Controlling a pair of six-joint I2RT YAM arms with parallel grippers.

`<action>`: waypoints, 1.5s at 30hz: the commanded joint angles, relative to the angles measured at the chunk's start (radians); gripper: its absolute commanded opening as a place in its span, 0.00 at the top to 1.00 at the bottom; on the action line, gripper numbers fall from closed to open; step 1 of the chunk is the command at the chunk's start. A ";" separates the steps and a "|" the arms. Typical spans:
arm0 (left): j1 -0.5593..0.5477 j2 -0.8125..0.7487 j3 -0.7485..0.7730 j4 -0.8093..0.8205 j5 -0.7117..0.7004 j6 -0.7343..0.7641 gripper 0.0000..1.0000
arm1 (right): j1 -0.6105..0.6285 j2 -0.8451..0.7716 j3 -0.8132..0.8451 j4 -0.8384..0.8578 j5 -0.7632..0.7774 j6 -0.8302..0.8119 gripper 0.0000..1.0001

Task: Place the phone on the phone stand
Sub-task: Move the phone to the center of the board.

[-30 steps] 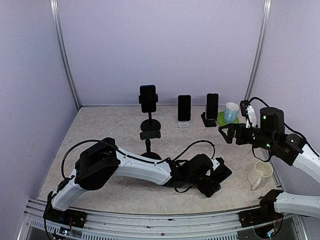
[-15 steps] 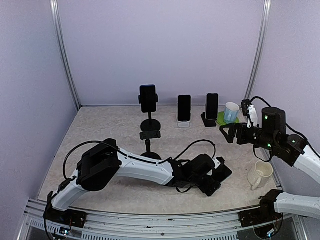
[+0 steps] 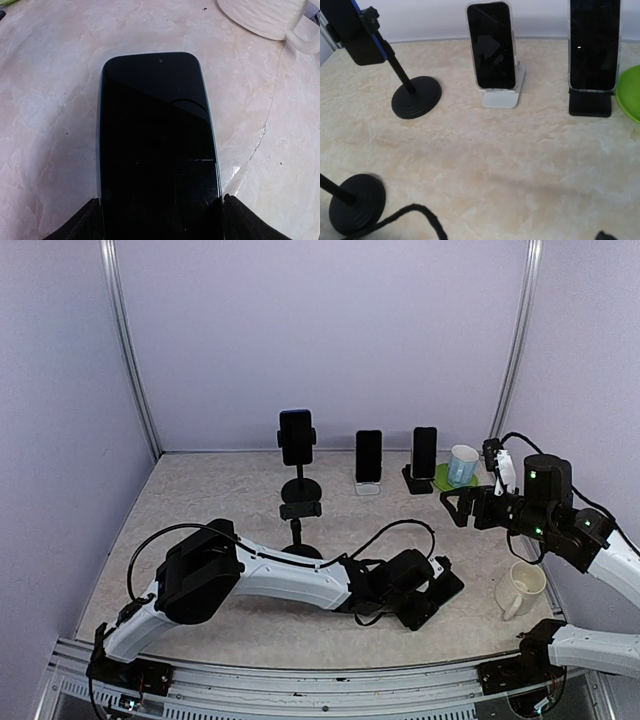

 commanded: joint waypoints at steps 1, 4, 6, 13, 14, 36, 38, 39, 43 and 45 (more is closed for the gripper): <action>-0.009 0.042 0.010 -0.101 0.010 0.016 0.17 | -0.014 -0.011 0.004 0.012 0.008 -0.014 0.00; -0.012 0.046 0.014 -0.113 0.016 0.017 0.15 | -0.016 -0.012 0.002 0.013 0.008 -0.014 0.00; -0.016 0.049 0.020 -0.129 0.010 0.019 0.19 | -0.017 -0.014 0.003 0.014 0.007 -0.016 0.00; -0.018 0.014 -0.041 -0.148 0.008 0.016 0.43 | -0.019 -0.023 -0.001 0.016 0.002 -0.015 0.00; -0.017 -0.007 -0.067 -0.138 0.009 0.012 0.45 | -0.019 -0.023 -0.003 0.018 0.001 -0.014 0.00; -0.060 -0.398 -0.545 0.102 -0.147 -0.087 0.50 | -0.022 -0.004 -0.055 0.050 -0.097 -0.010 0.00; -0.061 -0.378 -0.530 0.090 -0.141 -0.086 0.43 | -0.022 -0.002 -0.058 0.054 -0.101 -0.011 0.00; -0.062 -0.365 -0.519 0.083 -0.139 -0.085 0.40 | -0.021 -0.001 -0.059 0.053 -0.102 -0.010 0.00; -0.065 -0.343 -0.498 0.081 -0.104 -0.074 0.32 | -0.022 -0.006 -0.059 0.048 -0.097 -0.015 0.00; -0.061 -0.339 -0.493 0.082 -0.082 -0.065 0.27 | -0.022 -0.010 -0.060 0.046 -0.093 -0.017 0.00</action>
